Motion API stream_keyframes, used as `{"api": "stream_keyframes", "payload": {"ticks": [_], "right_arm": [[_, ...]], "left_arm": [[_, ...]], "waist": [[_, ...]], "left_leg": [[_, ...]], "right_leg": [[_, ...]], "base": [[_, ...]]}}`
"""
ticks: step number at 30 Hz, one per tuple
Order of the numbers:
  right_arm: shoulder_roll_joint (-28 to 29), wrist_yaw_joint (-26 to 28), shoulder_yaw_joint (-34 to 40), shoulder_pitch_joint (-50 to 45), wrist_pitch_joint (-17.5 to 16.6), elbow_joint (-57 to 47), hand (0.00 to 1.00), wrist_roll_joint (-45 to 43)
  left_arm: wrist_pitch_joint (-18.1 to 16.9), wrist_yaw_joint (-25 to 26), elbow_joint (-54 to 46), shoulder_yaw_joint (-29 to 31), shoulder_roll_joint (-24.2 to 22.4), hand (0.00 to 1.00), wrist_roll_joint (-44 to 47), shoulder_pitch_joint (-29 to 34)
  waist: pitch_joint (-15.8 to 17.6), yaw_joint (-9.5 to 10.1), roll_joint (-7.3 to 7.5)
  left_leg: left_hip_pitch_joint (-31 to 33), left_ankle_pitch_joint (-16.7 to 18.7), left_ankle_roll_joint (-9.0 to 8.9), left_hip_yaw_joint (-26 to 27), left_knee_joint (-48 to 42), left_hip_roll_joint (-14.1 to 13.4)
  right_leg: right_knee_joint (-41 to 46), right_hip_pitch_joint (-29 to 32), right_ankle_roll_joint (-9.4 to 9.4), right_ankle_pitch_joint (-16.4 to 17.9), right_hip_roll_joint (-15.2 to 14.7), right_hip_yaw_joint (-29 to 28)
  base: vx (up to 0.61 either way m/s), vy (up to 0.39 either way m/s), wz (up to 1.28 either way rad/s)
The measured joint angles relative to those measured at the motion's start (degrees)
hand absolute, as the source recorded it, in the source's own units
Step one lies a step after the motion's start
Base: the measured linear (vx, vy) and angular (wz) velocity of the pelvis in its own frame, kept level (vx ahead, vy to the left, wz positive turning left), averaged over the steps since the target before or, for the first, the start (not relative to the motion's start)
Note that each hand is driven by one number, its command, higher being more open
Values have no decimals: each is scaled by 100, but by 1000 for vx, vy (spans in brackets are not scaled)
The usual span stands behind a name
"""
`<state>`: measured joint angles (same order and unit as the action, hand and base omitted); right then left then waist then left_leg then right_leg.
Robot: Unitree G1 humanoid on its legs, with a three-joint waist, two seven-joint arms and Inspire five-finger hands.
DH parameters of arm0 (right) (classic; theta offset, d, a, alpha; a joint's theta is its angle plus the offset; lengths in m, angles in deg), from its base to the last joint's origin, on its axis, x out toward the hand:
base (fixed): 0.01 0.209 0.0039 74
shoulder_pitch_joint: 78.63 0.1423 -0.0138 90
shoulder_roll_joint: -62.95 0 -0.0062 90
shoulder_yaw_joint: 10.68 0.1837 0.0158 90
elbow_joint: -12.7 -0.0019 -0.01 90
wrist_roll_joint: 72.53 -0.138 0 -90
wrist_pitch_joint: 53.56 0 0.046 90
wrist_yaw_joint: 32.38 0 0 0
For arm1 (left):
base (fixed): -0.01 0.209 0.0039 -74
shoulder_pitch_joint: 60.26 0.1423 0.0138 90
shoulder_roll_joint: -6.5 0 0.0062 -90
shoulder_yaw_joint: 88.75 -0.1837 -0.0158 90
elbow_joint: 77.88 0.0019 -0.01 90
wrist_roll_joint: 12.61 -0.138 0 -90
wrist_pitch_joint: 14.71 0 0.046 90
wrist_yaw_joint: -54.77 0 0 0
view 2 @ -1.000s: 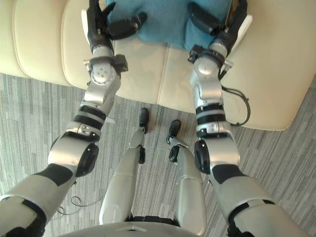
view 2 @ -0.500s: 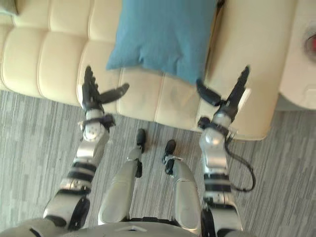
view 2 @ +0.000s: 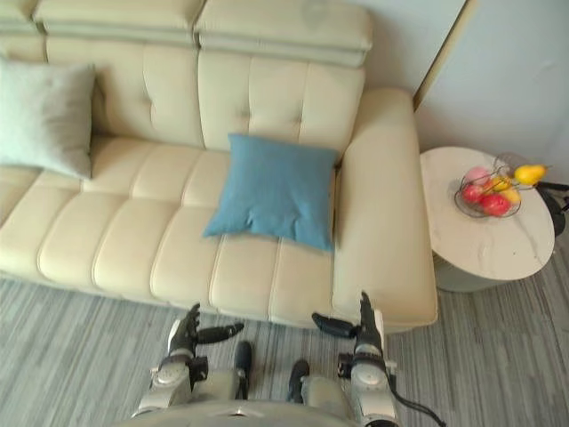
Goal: Pick up cushions and gather them together orderly.
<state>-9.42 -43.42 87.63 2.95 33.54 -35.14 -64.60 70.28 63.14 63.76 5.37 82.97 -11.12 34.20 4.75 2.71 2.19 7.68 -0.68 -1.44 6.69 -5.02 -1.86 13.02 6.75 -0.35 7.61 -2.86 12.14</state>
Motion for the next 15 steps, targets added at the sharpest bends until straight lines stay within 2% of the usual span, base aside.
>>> {"api": "stream_keyframes", "payload": {"ticks": [3, 8, 12, 13, 14, 15], "right_arm": [[-2, 54, 233, -12, 23, 574, 100, 108], [-4, 60, 458, 46, 51, 890, 100, 103], [12, 48, 350, 254, 111, 994, 100, 98], [26, 49, 280, 345, 125, 1002, 100, 95], [48, 49, 276, 380, 136, 1001, 100, 94], [58, 47, 279, 379, 132, 999, 100, 93]], "left_arm": [[6, -56, 217, 215, 8, 100, -122, 43], [7, -97, 386, 386, 20, 100, -235, 78], [8, -76, 384, 381, 40, 100, -335, 42], [14, -64, 380, 406, 15, 100, -341, -56], [18, -52, 379, 402, 15, 100, -342, -131], [18, -44, 374, 402, 16, 100, -342, -152]], "waist": [[-72, -2, -32], [-96, 1, -42], [-7, 14, -69], [43, 16, -98], [60, 19, -125], [56, 15, -113]], "left_leg": [[-351, 4, 2, 141, 189, -6], [-502, 33, 39, 470, 251, -45], [-120, 412, 159, 789, -543, -314], [37, 475, 213, 812, -744, -423], [178, 498, 227, 757, -905, -489], [240, 505, 238, 702, -976, -493]], "right_leg": [[-187, -277, -89, -65, 44, -178], [-366, -339, -214, -261, 112, -518], [-194, -137, -386, -463, 215, -748], [711, 181, -176, -172, 116, -418], [1787, 416, -186, 76, -112, -190], [2231, 437, -266, 167, -219, -173]], "base": [[44, 17, -31], [9, 42, -38], [-118, 55, -46], [-179, 10, -15], [-202, 3, -1], [-87, -15, 22]]}}
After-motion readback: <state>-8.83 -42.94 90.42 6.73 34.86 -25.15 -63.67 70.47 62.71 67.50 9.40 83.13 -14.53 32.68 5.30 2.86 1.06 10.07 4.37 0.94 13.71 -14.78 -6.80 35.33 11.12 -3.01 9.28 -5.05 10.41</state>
